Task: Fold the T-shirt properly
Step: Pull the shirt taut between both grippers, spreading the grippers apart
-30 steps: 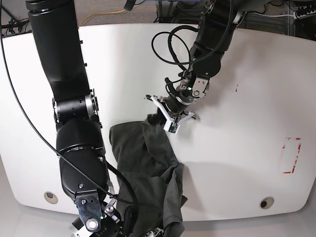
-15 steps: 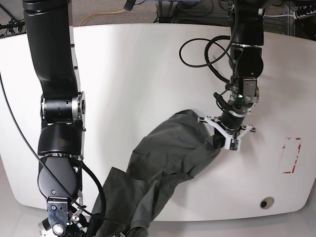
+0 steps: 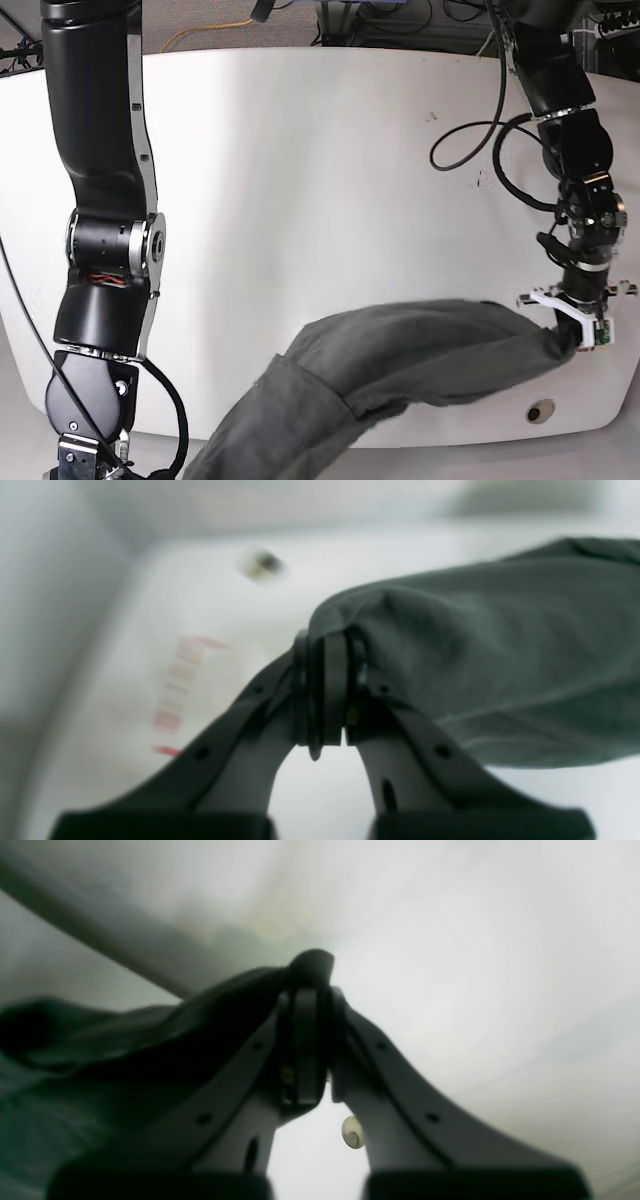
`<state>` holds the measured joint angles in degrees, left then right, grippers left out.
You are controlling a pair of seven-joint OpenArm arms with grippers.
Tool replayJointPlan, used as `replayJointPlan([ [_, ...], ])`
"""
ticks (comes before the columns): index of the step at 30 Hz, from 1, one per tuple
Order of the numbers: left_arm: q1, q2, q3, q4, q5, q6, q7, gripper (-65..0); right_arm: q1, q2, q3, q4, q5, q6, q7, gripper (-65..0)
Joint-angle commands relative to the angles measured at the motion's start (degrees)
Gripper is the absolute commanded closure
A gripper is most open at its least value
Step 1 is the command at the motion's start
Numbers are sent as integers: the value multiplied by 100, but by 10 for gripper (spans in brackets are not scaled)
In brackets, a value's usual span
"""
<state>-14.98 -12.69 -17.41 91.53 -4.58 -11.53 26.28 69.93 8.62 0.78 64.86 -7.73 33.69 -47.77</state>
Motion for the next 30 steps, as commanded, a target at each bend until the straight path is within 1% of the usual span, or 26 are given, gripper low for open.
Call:
replayJointPlan([
  [1, -387, -195, -198, 144, -39, -232, 40, 0, 378, 30, 182, -11, -5, -59, 183, 0],
  [4, -774, -318, -567, 118, -39, -469, 383, 0, 387, 30, 402, 15, -5, -59, 139, 0],
  [6, -1003, -415, -751, 74, -30, -566, 620, 0, 361, 39, 516, -3, -32, -59, 60, 0],
  [7, -1082, -467, -804, 12, -30, -636, 717, 0, 273, 92, 639, -3, -32, -59, -10, 0],
  [9, -1126, -511, -822, -93, -30, -768, 796, 0, 62, 197, 850, 15, 3, -59, -72, 0],
  [11, -1073, -547, -831, -102, -30, -917, 805, 0, -202, 197, 1078, 50, 3, -59, -177, 0],
  [14, -721, -564, -831, -23, -30, -1067, 805, 0, -650, 232, 1430, 314, 12, -51, -441, 0],
  [16, -572, -555, -831, -32, -30, -1111, 805, 0, -984, 232, 1632, 419, 12, -15, -467, 0],
  [19, -220, -503, -831, -32, -30, -1146, 805, 0, -1521, 206, 1817, 499, 12, 248, -511, 0],
  [20, -18, -441, -831, -23, -30, -1146, 787, 0, -1784, 215, 1931, 622, 12, 345, -608, 0],
  [23, 413, -415, -839, -32, -30, -1146, 778, 0, -2488, 197, 2388, 1008, 12, 468, -713, 0],
  [26, 791, -415, -839, -41, -30, -1155, 778, 0, -3041, 180, 2511, 1052, 21, 468, -731, 0],
  [29, 1142, -432, -839, -32, -30, -1243, 778, 0, -3613, 232, 2634, 1096, 320, 477, -731, 0],
  [30, 1257, -432, -839, -41, -21, -1287, 778, 0, -3833, 250, 2731, 1123, 505, 468, -722, 0],
])
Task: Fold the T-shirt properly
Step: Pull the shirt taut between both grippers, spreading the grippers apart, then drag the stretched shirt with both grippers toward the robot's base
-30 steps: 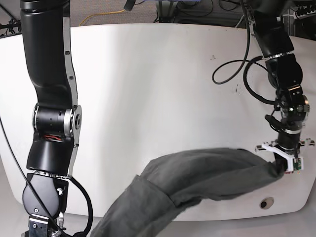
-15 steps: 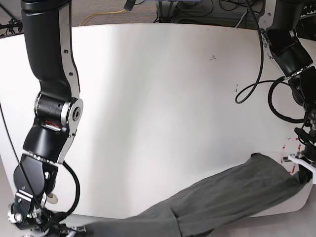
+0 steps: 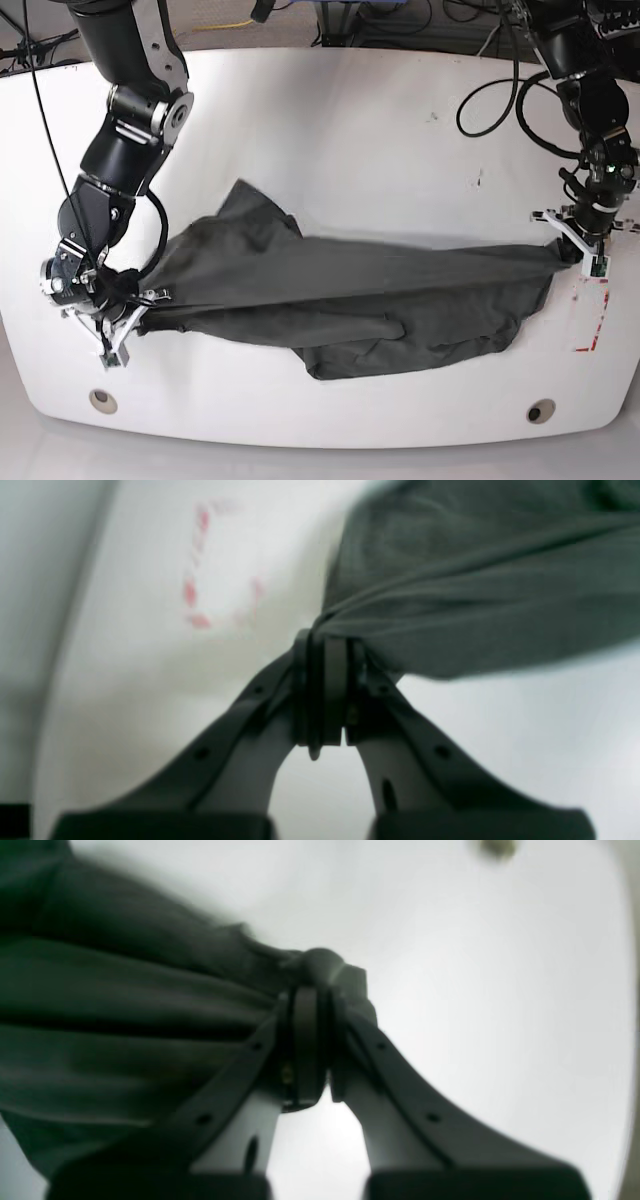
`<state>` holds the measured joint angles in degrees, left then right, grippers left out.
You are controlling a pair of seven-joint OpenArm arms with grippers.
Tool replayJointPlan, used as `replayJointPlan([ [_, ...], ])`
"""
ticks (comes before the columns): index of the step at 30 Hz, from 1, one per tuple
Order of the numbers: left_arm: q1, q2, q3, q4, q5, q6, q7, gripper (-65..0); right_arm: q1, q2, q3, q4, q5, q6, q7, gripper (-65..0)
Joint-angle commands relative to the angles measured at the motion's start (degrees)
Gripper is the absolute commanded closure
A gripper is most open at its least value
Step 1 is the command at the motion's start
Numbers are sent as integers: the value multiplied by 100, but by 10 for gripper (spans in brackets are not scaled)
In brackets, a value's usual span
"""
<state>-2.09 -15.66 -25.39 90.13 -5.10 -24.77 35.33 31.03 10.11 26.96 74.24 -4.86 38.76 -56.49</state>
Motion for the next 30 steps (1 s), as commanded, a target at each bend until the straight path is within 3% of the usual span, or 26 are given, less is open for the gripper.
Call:
replayJointPlan([
  [1, 64, -135, -42, 99, 31, 20, -127, 0, -118, 119, 174, 194, 341, -39, 141, 0],
  [7, 723, -144, -305, 143, 31, -15, -127, 0, -1076, 339, 438, 484, 983, -83, -79, 0],
  [14, 1048, -144, -912, 108, 66, -639, -127, 0, -1797, 383, 807, 818, 1510, -65, -342, 0],
  [20, 1330, -153, -1017, 117, 66, -771, -127, 0, -2245, 383, 851, 1152, 1932, -48, -351, 0],
  [23, 1479, -153, -1017, 152, 66, -771, -127, 0, -2395, 383, 869, 1196, 2240, -48, -360, -40],
  [26, 1620, -153, -1026, 161, 66, -771, -127, 0, -2580, 383, 886, 1196, 2768, -48, -536, -119],
  [30, 1769, -135, -1202, 161, 66, -780, -127, 0, -2782, 391, 1282, 1196, 3418, -48, -747, -189],
])
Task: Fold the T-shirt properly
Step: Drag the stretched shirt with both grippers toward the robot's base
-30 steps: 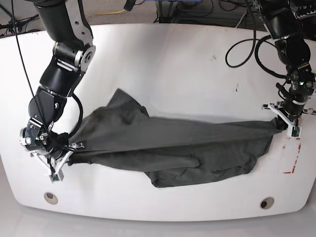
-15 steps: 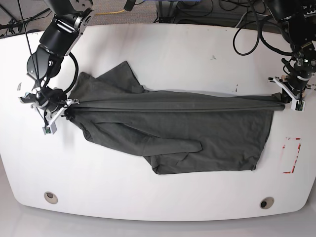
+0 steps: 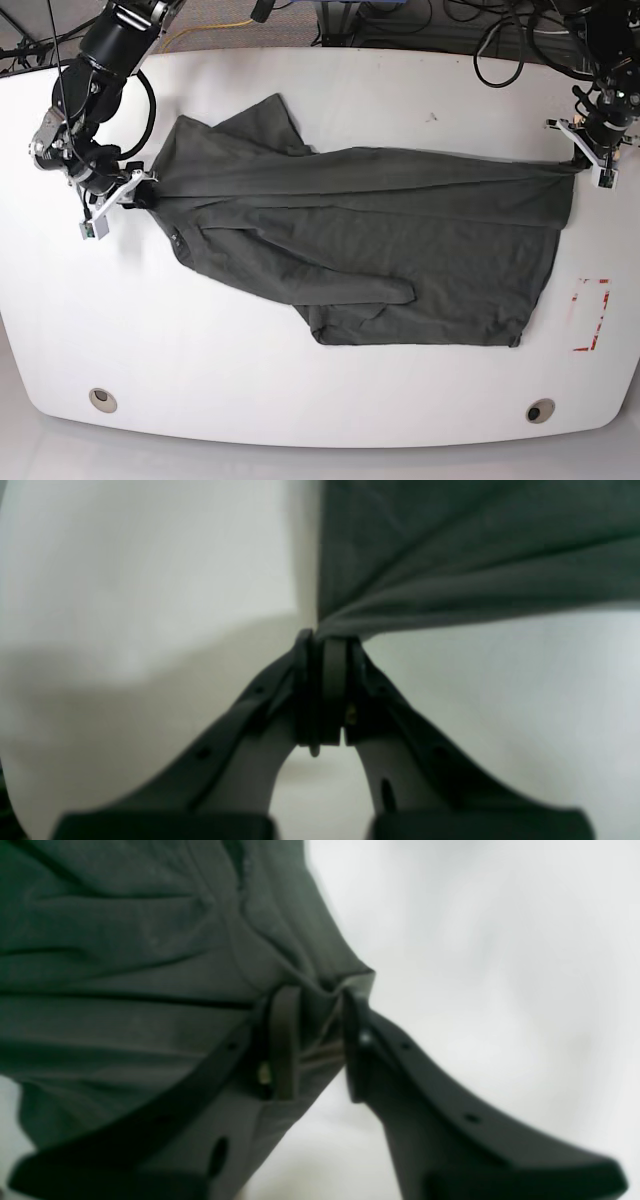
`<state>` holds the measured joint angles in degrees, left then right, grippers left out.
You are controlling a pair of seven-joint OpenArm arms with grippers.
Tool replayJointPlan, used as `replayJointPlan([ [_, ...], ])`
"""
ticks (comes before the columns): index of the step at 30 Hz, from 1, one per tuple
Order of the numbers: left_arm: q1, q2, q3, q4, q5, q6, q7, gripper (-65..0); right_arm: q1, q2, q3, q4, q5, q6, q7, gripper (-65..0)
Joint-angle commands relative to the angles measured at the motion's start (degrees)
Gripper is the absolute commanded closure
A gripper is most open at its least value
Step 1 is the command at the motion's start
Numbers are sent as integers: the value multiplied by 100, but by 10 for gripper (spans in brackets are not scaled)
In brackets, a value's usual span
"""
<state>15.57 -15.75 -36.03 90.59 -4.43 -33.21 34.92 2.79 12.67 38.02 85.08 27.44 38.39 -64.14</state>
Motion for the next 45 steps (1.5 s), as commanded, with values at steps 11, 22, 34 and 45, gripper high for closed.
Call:
replayJointPlan([
  [11, 364, -135, -410, 115, -1, 64, -85, 0, -635, 92, 668, 850, 1251, -28, -351, -438],
  [22, 460, -109, -410, 124, -10, 55, -85, 0, -1224, -225, 624, 903, 2377, -11, -553, -466],
  [34, 460, -109, -410, 124, -10, 55, -85, 0, -1127, -453, 273, 886, 1753, -11, -518, -466],
  [45, 460, -100, -428, 106, -10, 55, -85, 0, -1197, -735, 282, 806, 1234, -11, -518, -466],
])
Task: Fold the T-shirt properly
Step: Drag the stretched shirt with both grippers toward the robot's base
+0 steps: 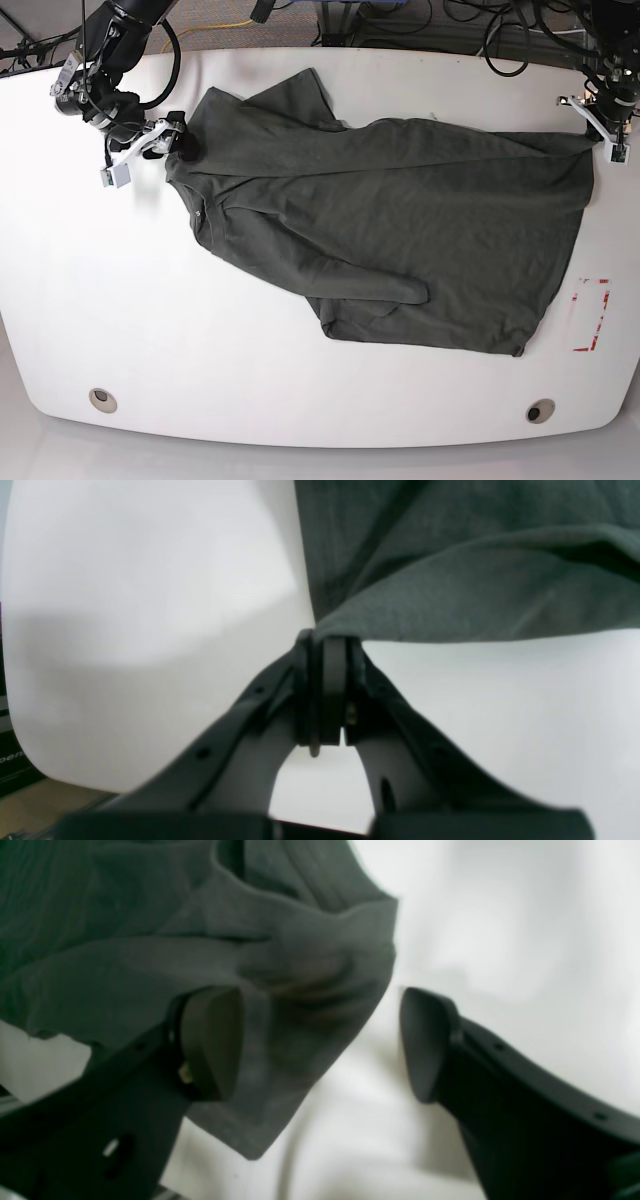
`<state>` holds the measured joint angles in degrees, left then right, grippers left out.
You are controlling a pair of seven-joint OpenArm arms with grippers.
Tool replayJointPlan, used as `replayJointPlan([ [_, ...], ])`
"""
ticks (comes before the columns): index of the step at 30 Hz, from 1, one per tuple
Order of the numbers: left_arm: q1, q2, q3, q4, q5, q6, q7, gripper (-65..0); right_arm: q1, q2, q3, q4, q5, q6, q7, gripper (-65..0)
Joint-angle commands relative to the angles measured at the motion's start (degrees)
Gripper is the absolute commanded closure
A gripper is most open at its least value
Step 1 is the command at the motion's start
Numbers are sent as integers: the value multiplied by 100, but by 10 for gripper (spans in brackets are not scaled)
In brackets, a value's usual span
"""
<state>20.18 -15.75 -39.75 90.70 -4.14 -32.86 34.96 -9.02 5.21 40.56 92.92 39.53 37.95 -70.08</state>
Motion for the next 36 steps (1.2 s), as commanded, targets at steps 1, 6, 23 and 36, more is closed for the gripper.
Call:
replayJointPlan([
  [1, -1, -100, -56, 95, -39, 20, -89, 0, -26, 11, 19, -22, 25, 33, 77, -466],
  [6, -1, -100, -47, 104, -39, 20, -89, 0, -105, -130, 19, -145, -10, 33, 77, -466],
  [23, -1, -100, -47, 104, -47, 20, -89, 0, -149, -323, -341, -136, -19, -11, 77, -154],
  [36, -1, 278, -47, 1045, -65, -402, -89, 0, -624, -288, -306, 848, 25, 42, 50, 0],
])
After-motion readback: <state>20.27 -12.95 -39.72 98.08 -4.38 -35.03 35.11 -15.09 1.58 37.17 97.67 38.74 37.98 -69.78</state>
